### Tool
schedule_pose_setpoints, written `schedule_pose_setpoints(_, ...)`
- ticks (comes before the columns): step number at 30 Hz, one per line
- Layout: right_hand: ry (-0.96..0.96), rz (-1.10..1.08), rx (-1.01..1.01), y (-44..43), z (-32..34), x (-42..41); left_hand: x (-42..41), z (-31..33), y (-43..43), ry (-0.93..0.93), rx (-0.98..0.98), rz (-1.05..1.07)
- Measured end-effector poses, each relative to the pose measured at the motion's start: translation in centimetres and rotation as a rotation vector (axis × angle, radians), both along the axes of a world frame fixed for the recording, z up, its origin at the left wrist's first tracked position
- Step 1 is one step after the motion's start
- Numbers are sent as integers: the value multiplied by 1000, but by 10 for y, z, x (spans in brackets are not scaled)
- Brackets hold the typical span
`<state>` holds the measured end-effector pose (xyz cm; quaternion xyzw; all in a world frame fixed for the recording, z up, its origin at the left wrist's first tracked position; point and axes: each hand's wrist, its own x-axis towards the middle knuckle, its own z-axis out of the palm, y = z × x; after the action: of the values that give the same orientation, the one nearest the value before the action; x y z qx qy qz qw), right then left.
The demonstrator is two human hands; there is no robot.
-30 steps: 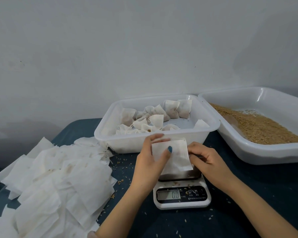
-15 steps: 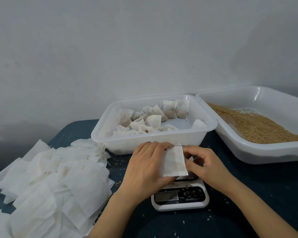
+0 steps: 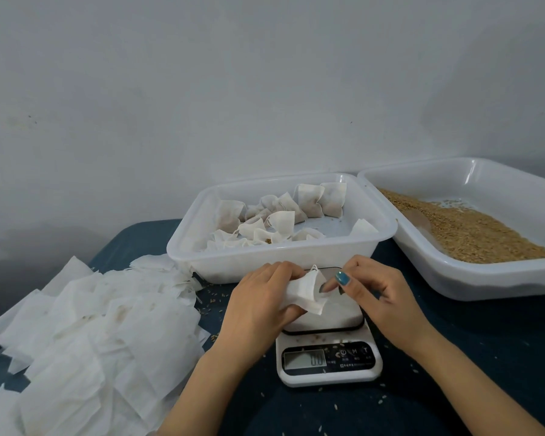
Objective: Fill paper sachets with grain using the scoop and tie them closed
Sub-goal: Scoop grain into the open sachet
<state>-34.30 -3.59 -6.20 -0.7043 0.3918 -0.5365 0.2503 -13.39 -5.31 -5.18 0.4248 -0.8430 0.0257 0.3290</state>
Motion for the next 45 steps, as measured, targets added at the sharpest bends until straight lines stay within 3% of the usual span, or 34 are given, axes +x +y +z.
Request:
schedule_pose_setpoints(5,-39,-129,-68,-1,4,-3,4,-4,-4,115,152,-14)
schedule_pose_setpoints(12,344,-416,-173,-10,9,-2,7,-5,-10,287,230,-35)
schedule_pose_setpoints(17,436,-621,-244,-20,37,-23,6,-9,-10,370,267,-42)
schedule_pose_setpoints(21,541,-815,7,-43,48,-68,0,-11,-9,405,311,-63)
schedule_pose_setpoints(24,645,-818,279,-56,48,-91,-3,-11,-9,421,319,-70)
schedule_pose_setpoints(27,651,-827,434,-61,49,-107,-3,-11,-10,457,339,-78)
schedule_pose_setpoints(31,835,-820,650,-63,53,-120,-3,-11,-10,485,359,-72)
schedule_pose_setpoints(40,922,-798,786,-63,56,-122,-2,-14,-12,469,371,-84)
schedule_pose_setpoints(45,988,-879,723,-61,56,-119,-2,-15,-11,465,384,-87)
